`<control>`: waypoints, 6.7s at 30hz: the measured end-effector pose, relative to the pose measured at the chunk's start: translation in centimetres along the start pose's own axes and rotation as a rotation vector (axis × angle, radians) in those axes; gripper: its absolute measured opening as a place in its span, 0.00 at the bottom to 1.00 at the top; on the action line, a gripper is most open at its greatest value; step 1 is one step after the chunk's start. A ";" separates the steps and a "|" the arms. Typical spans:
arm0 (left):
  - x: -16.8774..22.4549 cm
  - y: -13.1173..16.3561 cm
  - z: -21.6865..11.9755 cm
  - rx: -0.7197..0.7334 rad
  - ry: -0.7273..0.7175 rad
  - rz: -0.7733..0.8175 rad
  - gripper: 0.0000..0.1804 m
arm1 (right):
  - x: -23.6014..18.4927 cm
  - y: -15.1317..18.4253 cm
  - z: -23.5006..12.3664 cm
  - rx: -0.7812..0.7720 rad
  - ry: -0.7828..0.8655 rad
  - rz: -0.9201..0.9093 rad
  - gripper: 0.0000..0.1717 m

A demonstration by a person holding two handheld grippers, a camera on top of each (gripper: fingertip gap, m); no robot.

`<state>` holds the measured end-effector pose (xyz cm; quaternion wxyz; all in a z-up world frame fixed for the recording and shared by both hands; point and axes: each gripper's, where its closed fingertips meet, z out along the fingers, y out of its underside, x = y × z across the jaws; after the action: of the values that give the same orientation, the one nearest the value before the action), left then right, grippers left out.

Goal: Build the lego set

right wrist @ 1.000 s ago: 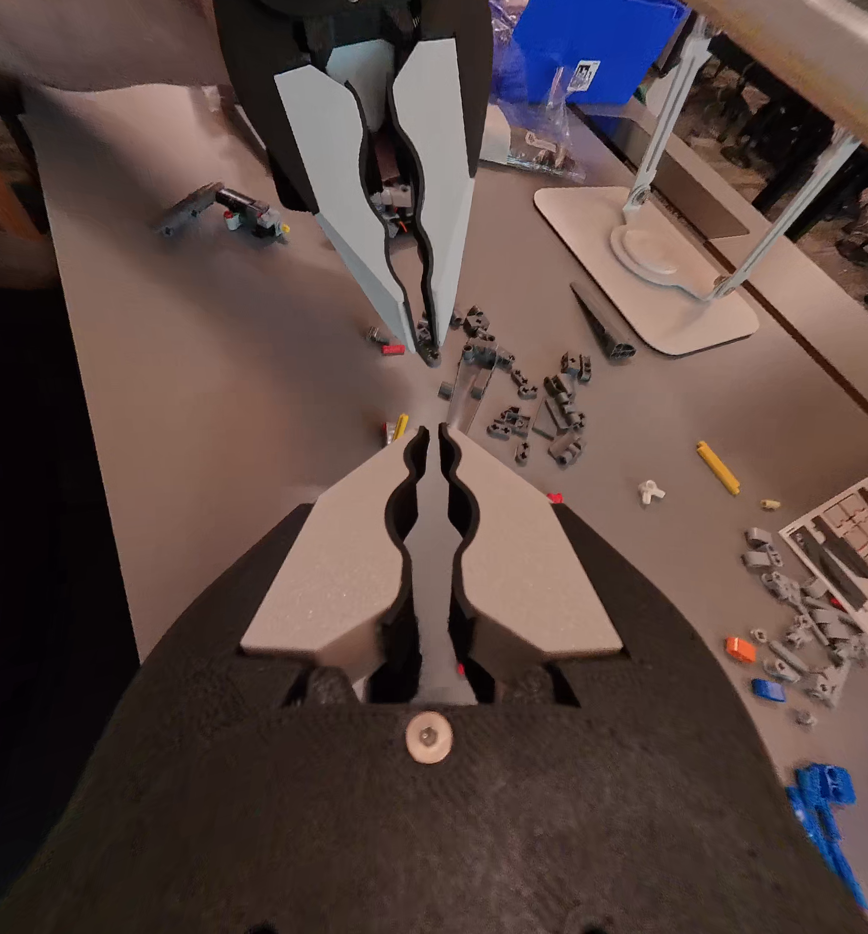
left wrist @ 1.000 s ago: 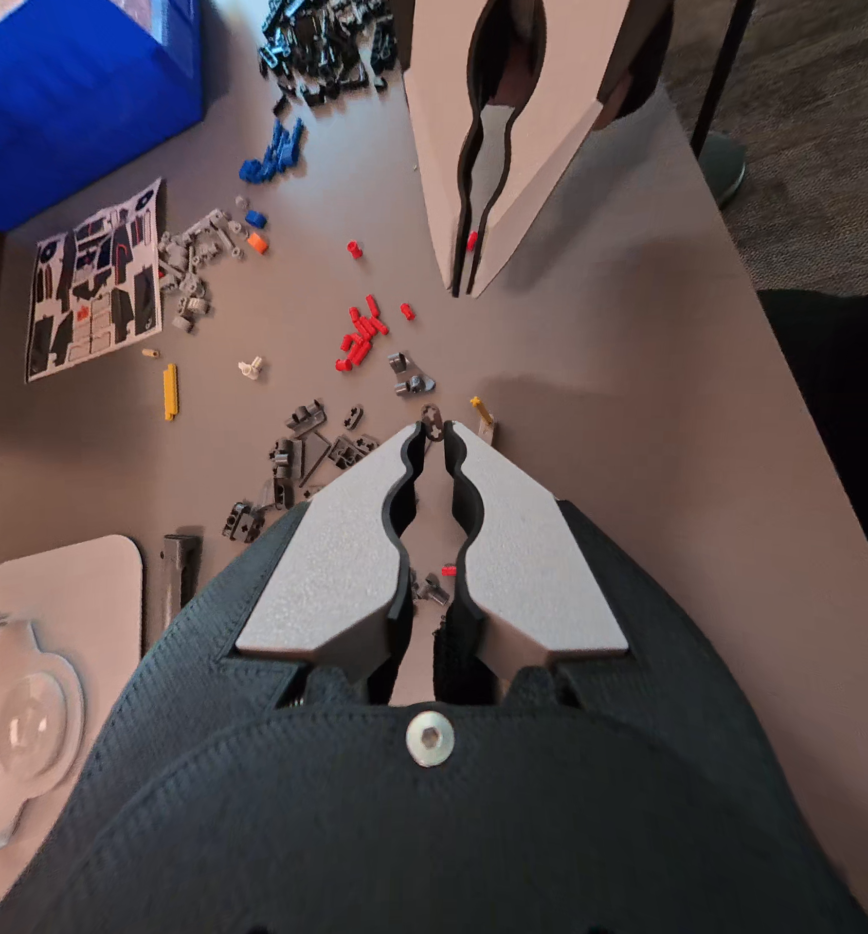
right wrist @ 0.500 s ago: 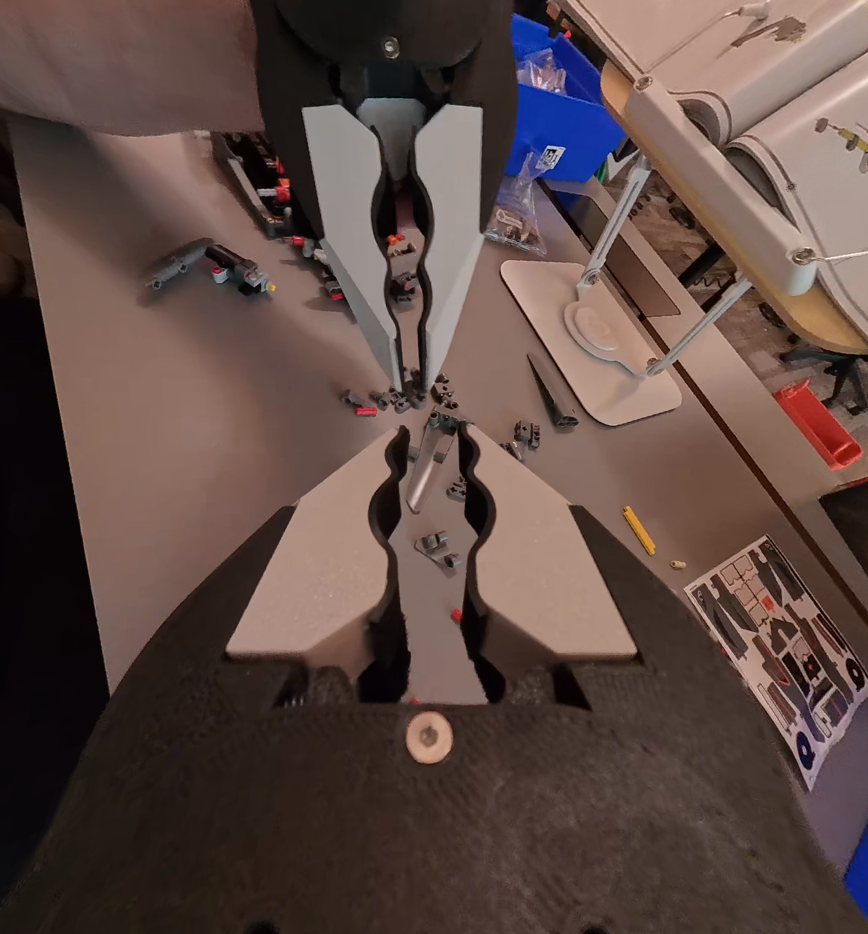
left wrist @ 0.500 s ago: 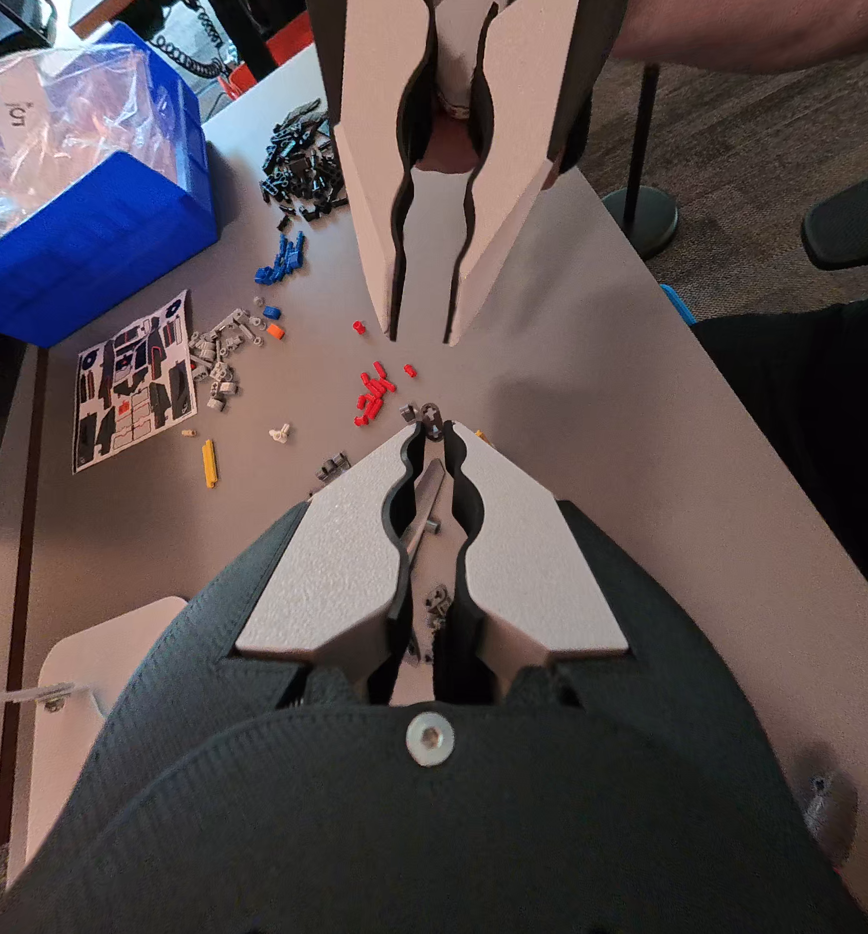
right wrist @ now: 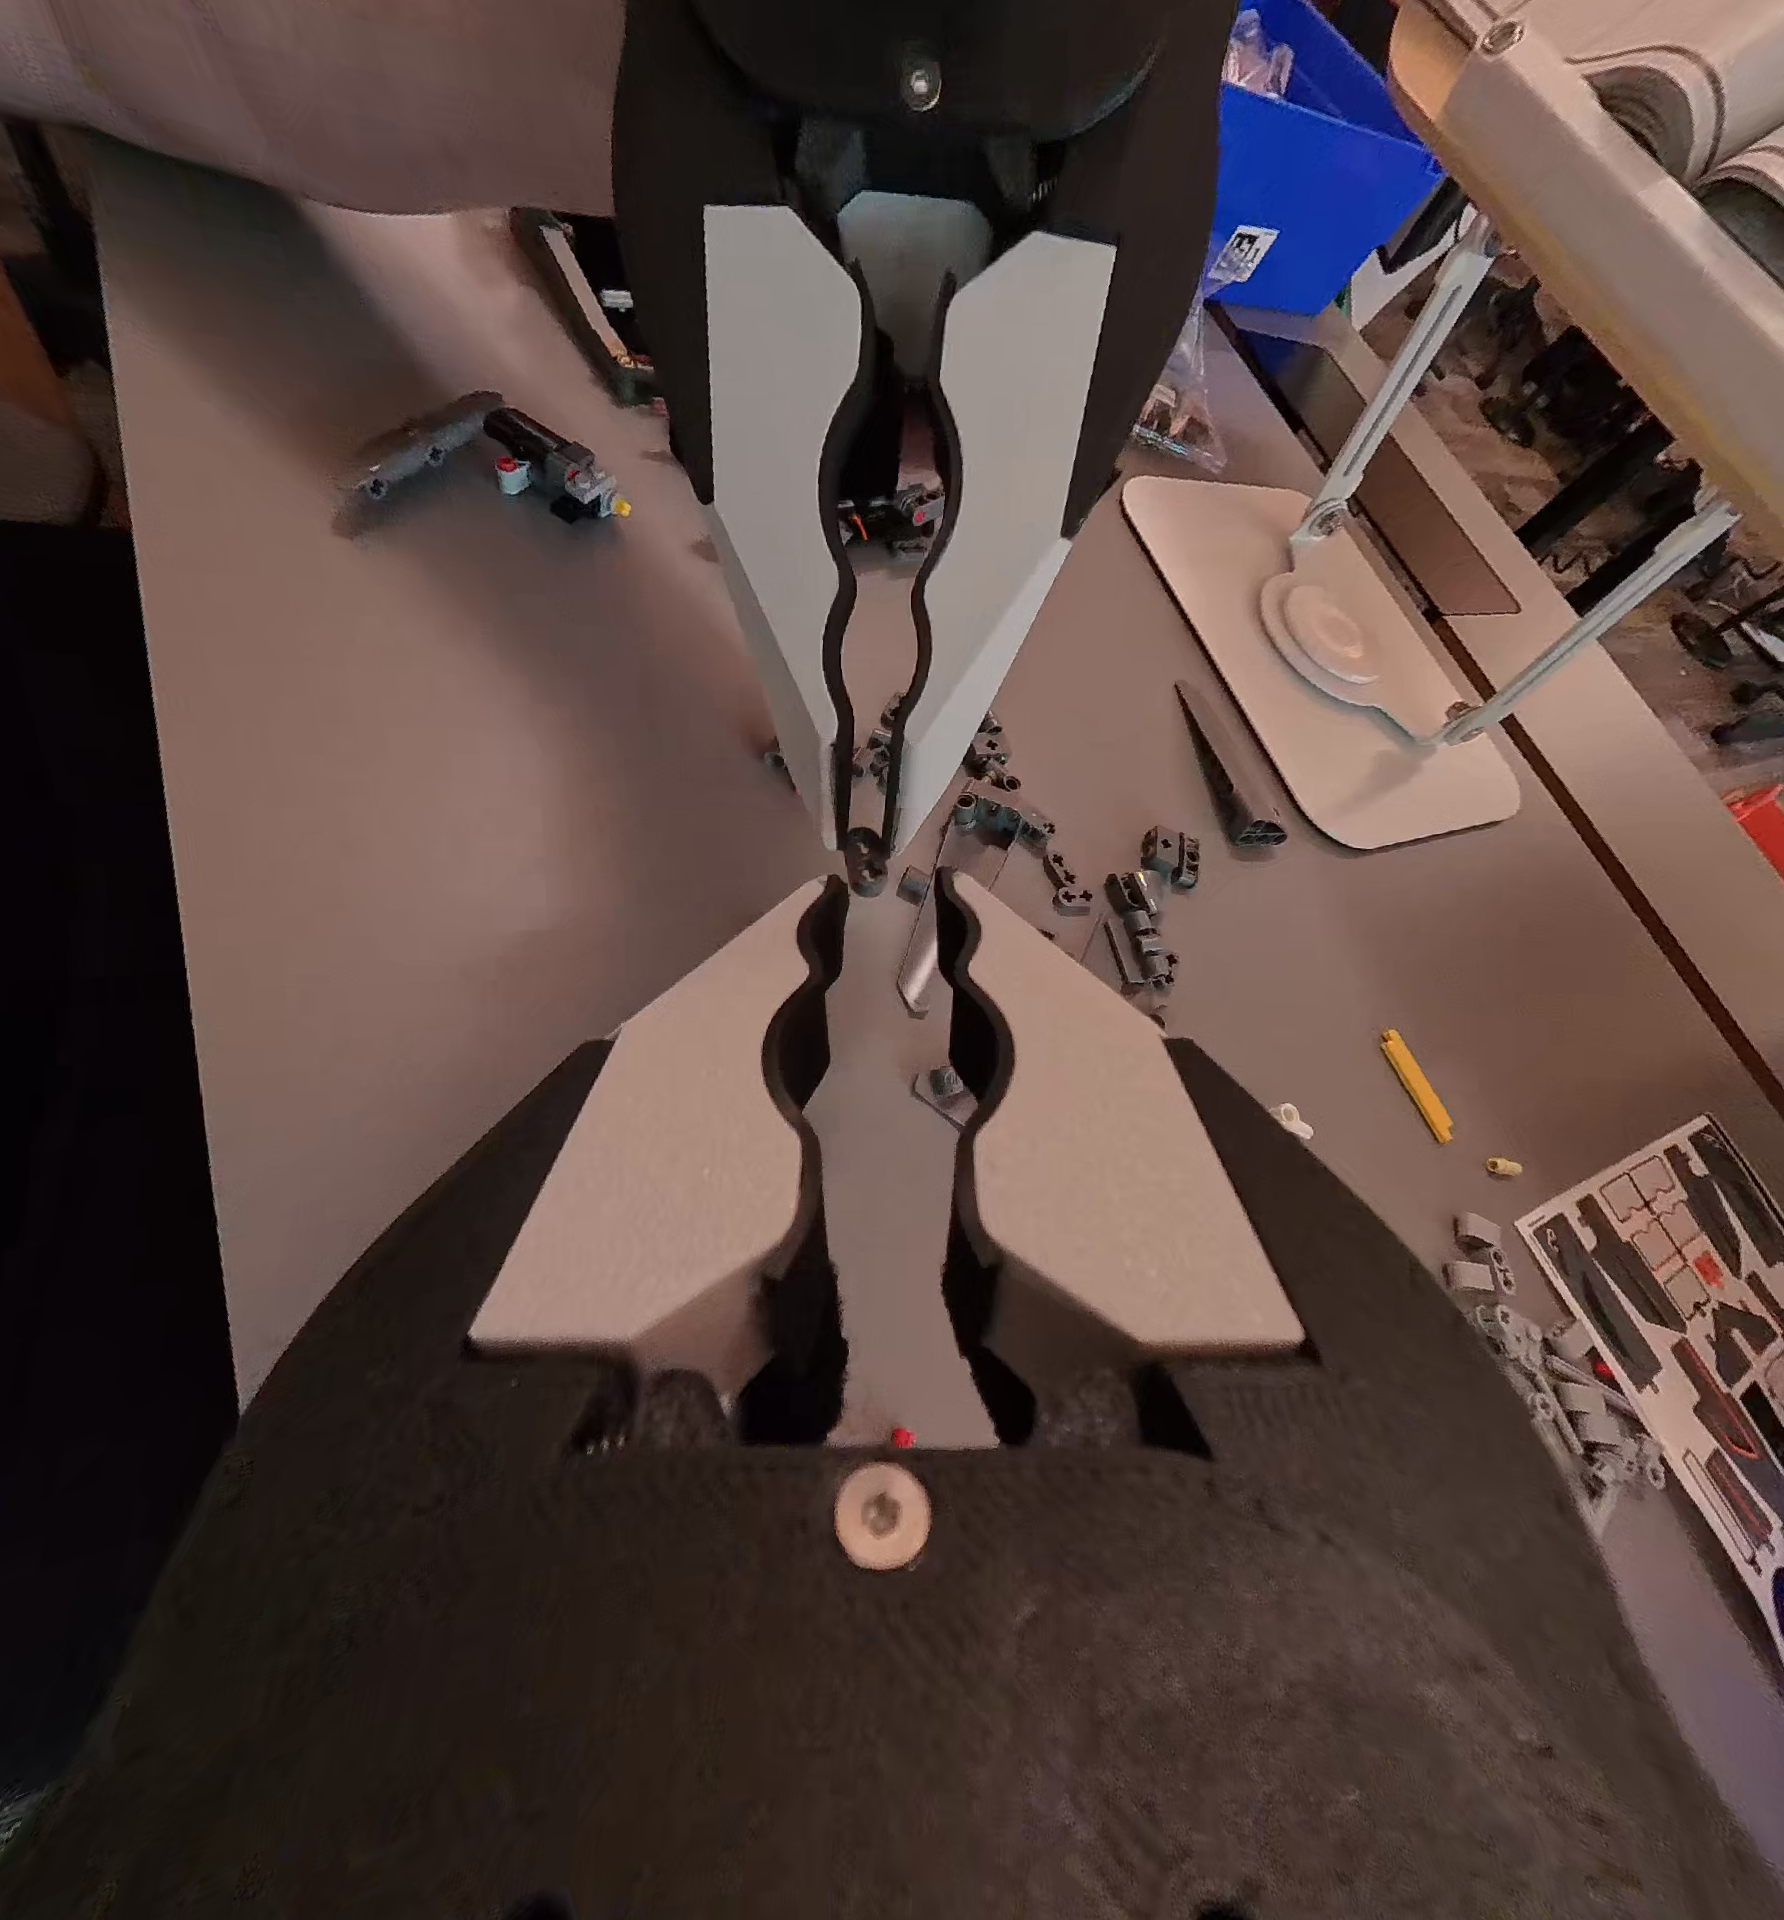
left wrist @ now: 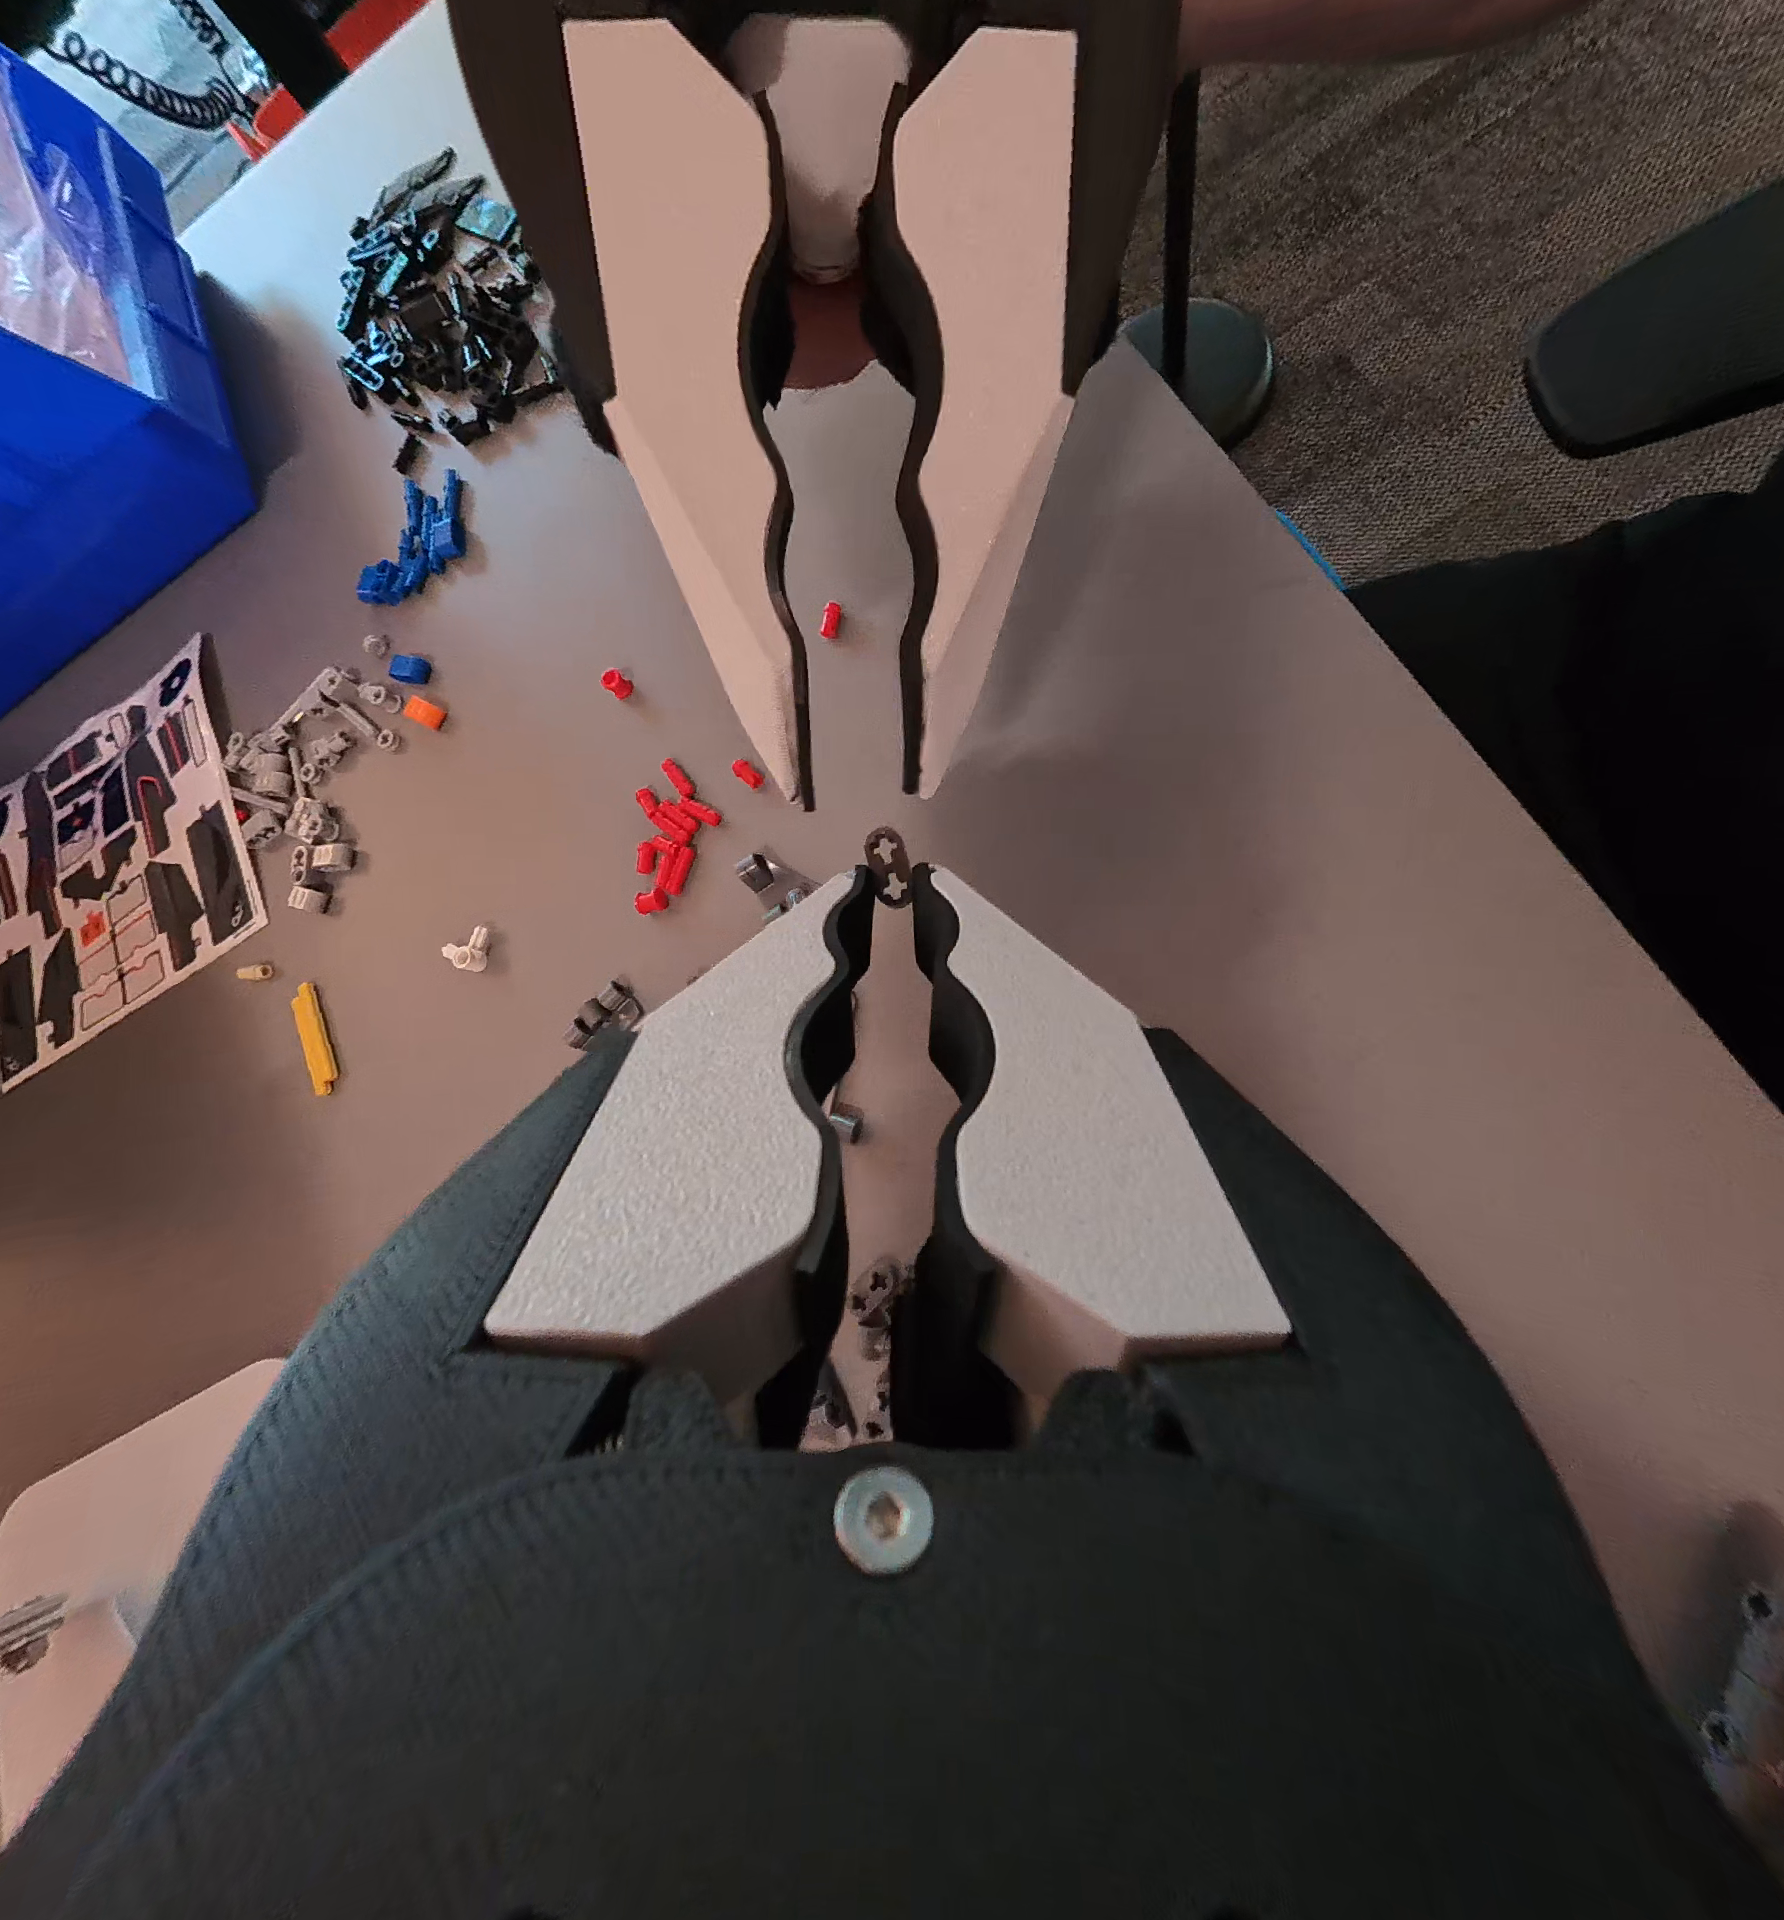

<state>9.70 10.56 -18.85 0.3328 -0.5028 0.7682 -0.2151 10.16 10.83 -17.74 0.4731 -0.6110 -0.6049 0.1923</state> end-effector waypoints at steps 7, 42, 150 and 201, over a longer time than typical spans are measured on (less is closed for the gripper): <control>-0.3 0.4 0.4 -0.010 -0.002 -0.009 0.03 | 0.0 0.4 0.6 -0.015 -0.011 0.005 0.08; -1.5 0.5 -1.7 -0.002 -0.054 -0.010 0.03 | -1.3 4.2 0.2 -0.140 -0.002 0.146 0.11; -2.7 1.2 -3.4 -0.001 -0.093 -0.012 0.03 | -3.8 6.0 2.8 -0.661 -0.773 0.011 0.16; -2.0 0.6 -2.8 -0.007 -0.081 0.005 0.03 | -6.4 8.1 -1.2 -0.528 -0.177 0.021 0.11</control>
<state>7.81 12.58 -16.74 0.3622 -0.5103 0.7563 -0.1909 14.44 5.98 -25.87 0.2409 -0.7001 -0.6667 0.0856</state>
